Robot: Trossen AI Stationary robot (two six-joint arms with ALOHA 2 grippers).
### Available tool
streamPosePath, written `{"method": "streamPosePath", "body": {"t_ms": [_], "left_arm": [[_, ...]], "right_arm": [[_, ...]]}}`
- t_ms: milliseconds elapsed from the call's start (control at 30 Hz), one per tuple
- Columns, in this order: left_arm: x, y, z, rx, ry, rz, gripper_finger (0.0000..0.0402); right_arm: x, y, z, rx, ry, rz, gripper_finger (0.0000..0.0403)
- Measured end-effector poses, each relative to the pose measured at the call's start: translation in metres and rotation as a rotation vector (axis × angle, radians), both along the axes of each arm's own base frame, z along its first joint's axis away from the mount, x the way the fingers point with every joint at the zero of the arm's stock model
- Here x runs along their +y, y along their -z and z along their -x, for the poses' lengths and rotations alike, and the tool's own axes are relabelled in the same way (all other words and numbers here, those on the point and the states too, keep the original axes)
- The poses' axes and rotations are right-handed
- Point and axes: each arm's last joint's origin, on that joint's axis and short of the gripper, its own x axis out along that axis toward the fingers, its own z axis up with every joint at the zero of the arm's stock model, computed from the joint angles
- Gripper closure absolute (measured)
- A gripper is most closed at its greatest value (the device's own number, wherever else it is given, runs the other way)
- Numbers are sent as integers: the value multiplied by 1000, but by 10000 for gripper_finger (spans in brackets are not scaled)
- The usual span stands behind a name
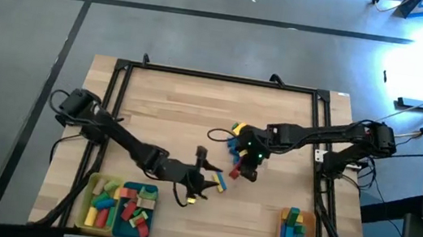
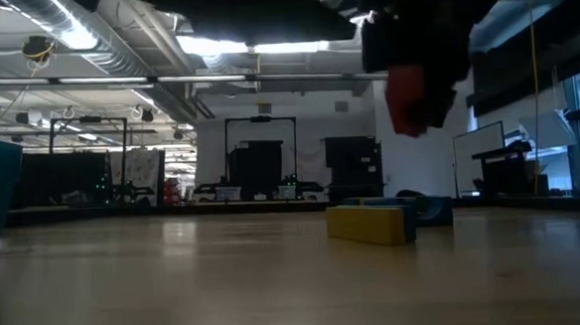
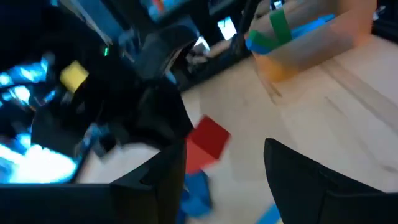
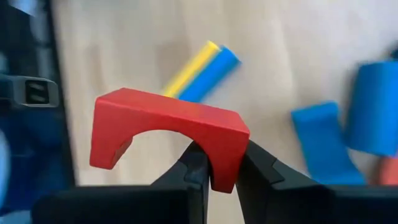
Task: Sort blocks by size
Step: Put the red arch block into the blue bin
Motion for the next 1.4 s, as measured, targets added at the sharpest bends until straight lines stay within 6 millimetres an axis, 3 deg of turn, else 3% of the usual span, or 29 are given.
{"method": "streamPosePath", "body": {"t_ms": [333, 1000, 1267, 1400], "left_arm": [[6, 8, -10, -41, 25, -141, 208], [35, 4, -22, -71, 158, -73, 210], [37, 4, -23, -74, 159, -96, 280], [37, 4, -23, -77, 154, -91, 281]], "right_arm": [[4, -9, -11, -115, -7, -153, 349], [5, -13, -15, -173, -33, -185, 349], [5, -13, -15, -168, -36, -193, 338], [5, -13, -15, -170, -28, -180, 318]]}}
